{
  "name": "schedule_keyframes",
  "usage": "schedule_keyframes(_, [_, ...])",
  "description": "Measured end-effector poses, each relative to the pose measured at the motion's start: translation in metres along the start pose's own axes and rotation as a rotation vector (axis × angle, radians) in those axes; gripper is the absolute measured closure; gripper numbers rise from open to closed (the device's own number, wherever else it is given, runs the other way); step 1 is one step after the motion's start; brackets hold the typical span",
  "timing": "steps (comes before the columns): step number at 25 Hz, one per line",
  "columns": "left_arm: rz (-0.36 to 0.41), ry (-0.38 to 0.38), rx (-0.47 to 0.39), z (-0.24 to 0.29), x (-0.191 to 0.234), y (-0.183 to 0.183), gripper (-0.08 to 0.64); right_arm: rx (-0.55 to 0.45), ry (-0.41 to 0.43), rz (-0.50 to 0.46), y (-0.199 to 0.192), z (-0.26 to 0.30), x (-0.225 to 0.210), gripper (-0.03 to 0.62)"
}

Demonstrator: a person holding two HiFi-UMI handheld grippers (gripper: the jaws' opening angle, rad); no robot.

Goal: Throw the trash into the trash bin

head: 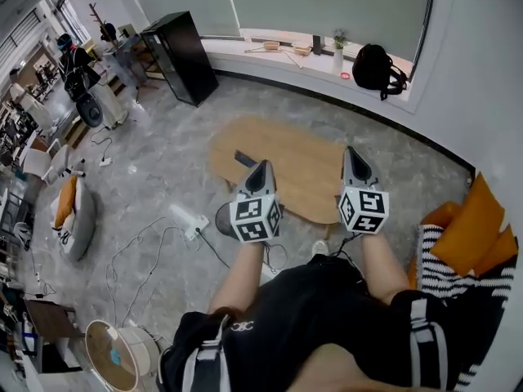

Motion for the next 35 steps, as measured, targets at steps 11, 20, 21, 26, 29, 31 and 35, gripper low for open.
schedule_keyframes(11, [0.031,0.015,0.036,0.163,-0.018,0.030,0.549,0.061,-0.016,0.013,-0.016,0.129,-0.102,0.588])
schedule_keyframes(20, [0.012,-0.027,0.126,0.230,-0.010,0.005,0.549,0.117,-0.024,0.023,-0.040,0.184,-0.121,0.588])
schedule_keyframes(21, [0.011,-0.036,0.138,0.235,-0.010,0.002,0.549,0.124,-0.032,0.028,-0.043,0.186,-0.122,0.588])
schedule_keyframes(26, [-0.002,-0.074,0.196,0.253,-0.011,-0.019,0.549,0.162,-0.065,0.037,-0.063,0.190,-0.128,0.588])
schedule_keyframes(29, [-0.011,-0.083,0.229,0.263,-0.010,-0.035,0.549,0.197,-0.054,0.037,-0.083,0.196,-0.131,0.555])
schedule_keyframes(31, [-0.016,-0.091,0.256,0.269,-0.010,-0.047,0.549,0.242,-0.035,0.037,-0.099,0.199,-0.132,0.498])
schedule_keyframes(35, [-0.030,-0.103,0.318,0.278,-0.014,-0.074,0.549,0.350,-0.026,0.048,-0.136,0.199,-0.138,0.479])
Point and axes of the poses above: the fingertips, and each gripper's own axes: z forward along the fingers, x to its left, y out of its top, the point moved 8 cm from there along -z, backward along the fingers, and after that the axes turned 6 degrees about -z, right-handed, at the moved point
